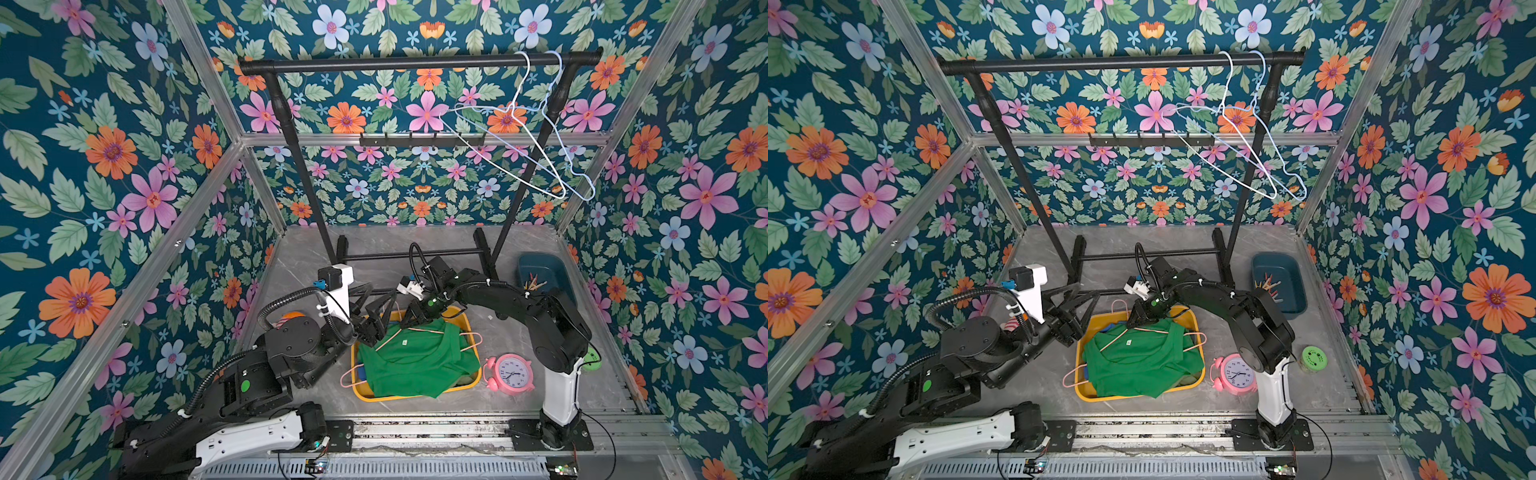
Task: Remove the clothespins securing tank tops to the hanger
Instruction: Pick up the hanger from the basket.
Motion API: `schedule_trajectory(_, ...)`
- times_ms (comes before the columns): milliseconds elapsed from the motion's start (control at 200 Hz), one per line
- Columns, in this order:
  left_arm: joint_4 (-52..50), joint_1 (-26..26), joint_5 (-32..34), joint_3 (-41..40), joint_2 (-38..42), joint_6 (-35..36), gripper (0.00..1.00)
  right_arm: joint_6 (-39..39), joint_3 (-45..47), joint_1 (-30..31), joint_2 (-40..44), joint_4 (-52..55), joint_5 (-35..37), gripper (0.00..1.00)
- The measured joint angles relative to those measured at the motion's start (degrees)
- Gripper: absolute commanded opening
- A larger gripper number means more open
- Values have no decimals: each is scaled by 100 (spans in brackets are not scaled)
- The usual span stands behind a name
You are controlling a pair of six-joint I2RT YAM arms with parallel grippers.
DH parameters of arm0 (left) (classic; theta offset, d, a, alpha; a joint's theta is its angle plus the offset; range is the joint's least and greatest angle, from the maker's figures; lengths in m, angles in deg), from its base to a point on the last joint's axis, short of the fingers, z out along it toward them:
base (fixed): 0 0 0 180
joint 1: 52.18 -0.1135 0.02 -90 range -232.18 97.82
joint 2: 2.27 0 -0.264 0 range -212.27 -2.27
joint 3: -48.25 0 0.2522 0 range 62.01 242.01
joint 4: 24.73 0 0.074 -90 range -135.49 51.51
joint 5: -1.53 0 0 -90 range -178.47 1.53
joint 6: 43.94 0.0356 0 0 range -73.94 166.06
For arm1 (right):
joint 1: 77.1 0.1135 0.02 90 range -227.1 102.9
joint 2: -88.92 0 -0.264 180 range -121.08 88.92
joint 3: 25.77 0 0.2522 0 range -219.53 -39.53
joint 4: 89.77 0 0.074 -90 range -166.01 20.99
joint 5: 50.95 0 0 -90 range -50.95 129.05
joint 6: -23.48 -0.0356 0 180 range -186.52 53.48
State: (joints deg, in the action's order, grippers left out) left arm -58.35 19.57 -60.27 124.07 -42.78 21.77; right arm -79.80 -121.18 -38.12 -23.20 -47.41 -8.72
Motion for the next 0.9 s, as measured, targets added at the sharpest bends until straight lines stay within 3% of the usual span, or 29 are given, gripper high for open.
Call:
schedule_trajectory(285, 0, 0, -2, -39, 28, 0, 66, 302, -310, 13, -186, 278, -317, 23)
schedule_trajectory(395, -2, 0, -4, -52, 39, 0, 66, 389, -382, 31, -223, 348, -367, 16)
schedule_trajectory(465, -2, 0, -11, -63, 70, -2, 66, 444, -417, 35, -225, 413, -402, 7)
schedule_trajectory(580, 13, 0, -22, -63, 118, -2, 66, 498, -470, 39, -225, 492, -470, 2)
schedule_trajectory(900, 13, 0, -22, -26, 107, -26, 66, 728, -479, 44, 31, 614, -343, 0)
